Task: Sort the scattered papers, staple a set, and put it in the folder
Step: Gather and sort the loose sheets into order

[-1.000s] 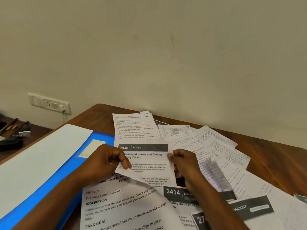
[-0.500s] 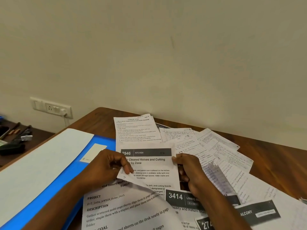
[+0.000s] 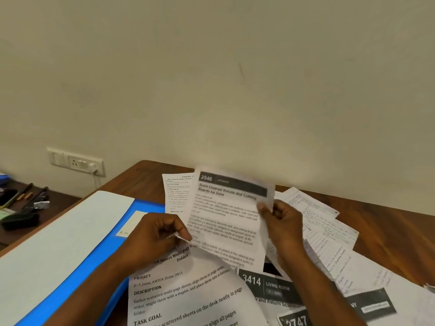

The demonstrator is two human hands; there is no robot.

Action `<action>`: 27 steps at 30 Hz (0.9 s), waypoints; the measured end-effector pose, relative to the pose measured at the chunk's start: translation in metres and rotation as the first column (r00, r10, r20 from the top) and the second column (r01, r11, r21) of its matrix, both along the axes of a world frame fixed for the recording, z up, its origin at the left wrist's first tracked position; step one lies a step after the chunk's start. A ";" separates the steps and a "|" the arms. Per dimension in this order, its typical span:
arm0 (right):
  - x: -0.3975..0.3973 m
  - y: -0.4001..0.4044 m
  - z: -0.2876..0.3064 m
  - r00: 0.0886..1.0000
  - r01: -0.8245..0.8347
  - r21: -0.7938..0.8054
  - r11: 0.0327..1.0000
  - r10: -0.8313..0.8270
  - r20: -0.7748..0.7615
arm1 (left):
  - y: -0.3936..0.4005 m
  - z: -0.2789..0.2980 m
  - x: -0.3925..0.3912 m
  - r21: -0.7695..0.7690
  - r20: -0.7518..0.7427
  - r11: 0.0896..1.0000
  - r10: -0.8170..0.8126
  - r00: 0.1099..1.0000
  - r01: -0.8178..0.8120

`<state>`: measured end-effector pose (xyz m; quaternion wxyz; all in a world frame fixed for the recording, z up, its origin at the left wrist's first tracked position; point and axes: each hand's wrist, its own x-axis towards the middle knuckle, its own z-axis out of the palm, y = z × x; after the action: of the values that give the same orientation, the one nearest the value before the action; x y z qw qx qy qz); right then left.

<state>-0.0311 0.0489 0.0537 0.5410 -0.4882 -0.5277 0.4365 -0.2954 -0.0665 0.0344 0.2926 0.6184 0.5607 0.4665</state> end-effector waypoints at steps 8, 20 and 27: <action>0.036 0.017 0.081 0.975 0.223 0.390 0.893 -0.207 -0.082 | -0.001 0.003 0.003 0.021 -0.042 1.000 0.003 0.999 -0.002; 0.101 -0.010 0.098 0.979 0.199 0.365 0.910 -0.203 -0.030 | -0.005 0.013 0.022 0.101 -0.023 0.994 -0.040 0.999 0.042; 0.131 -0.038 0.042 0.993 0.110 0.099 0.989 -0.115 0.042 | -0.019 0.034 0.044 0.194 -0.005 0.968 -0.161 0.987 0.159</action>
<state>0.1002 0.0112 0.0957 0.5749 -0.5009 -0.5325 0.3676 -0.2515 -0.0857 0.0682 0.2707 0.6845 0.4593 0.4972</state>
